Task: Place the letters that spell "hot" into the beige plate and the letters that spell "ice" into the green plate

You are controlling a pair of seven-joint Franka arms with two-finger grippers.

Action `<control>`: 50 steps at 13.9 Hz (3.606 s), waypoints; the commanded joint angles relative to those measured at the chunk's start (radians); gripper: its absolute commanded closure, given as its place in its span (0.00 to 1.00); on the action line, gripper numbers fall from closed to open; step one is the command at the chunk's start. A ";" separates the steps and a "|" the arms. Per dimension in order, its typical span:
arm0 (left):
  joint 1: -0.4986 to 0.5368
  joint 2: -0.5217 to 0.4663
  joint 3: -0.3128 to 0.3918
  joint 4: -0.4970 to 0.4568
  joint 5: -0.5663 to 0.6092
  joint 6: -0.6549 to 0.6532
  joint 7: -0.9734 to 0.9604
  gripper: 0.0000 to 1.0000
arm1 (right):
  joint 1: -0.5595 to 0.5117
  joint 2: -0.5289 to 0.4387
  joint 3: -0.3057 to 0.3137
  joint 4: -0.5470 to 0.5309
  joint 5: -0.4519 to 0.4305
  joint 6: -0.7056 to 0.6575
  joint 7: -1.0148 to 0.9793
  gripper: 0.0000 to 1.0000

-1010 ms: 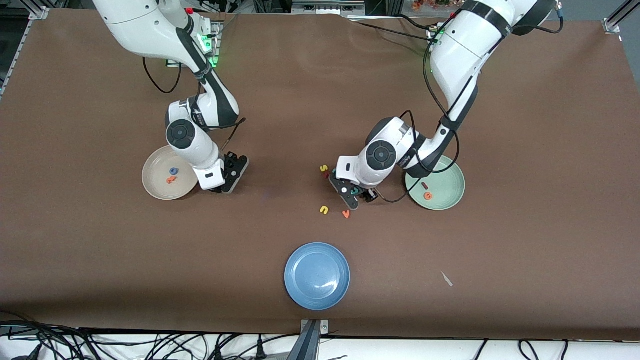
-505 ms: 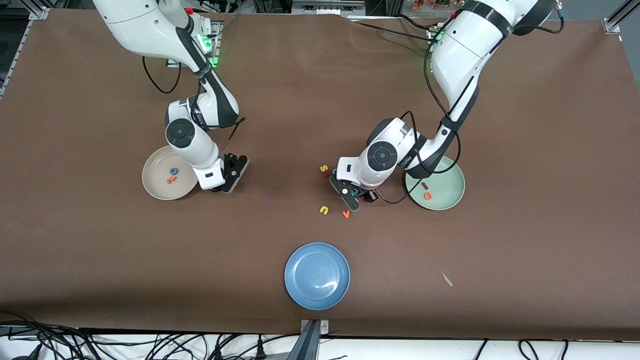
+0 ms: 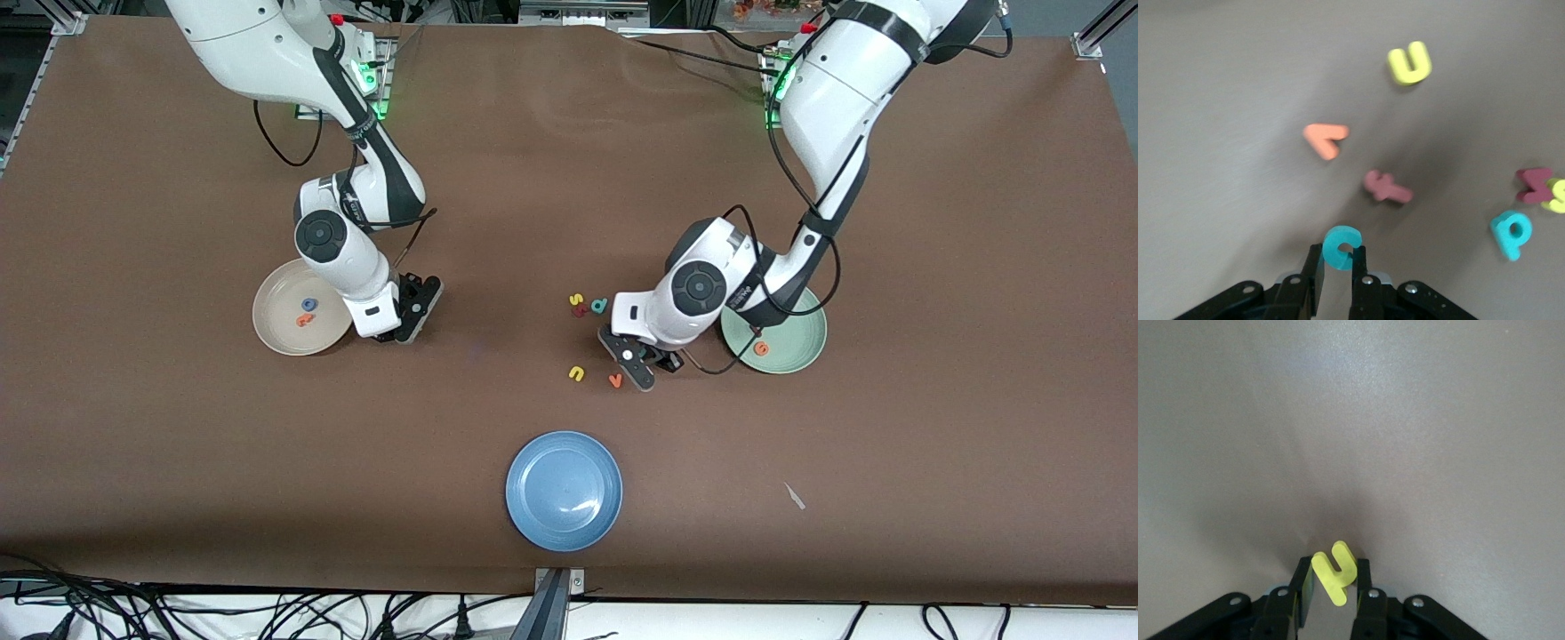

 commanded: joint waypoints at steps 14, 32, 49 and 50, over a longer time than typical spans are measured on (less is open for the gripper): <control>0.315 -0.100 -0.010 -0.037 0.006 -0.366 0.284 0.00 | -0.054 -0.092 -0.280 0.157 0.153 -0.503 0.232 0.04; 0.298 -0.460 -0.144 0.142 0.003 -0.860 -0.143 0.00 | -0.054 -0.096 -0.186 0.246 -0.096 -0.611 1.185 0.00; 0.224 -0.800 0.293 -0.143 -0.136 -0.604 -0.131 0.00 | -0.332 -0.465 -0.061 0.433 -0.243 -1.128 0.715 0.00; 0.229 -0.800 0.293 -0.145 -0.138 -0.605 -0.131 0.00 | -0.341 -0.481 -0.041 0.439 -0.244 -1.159 0.715 0.00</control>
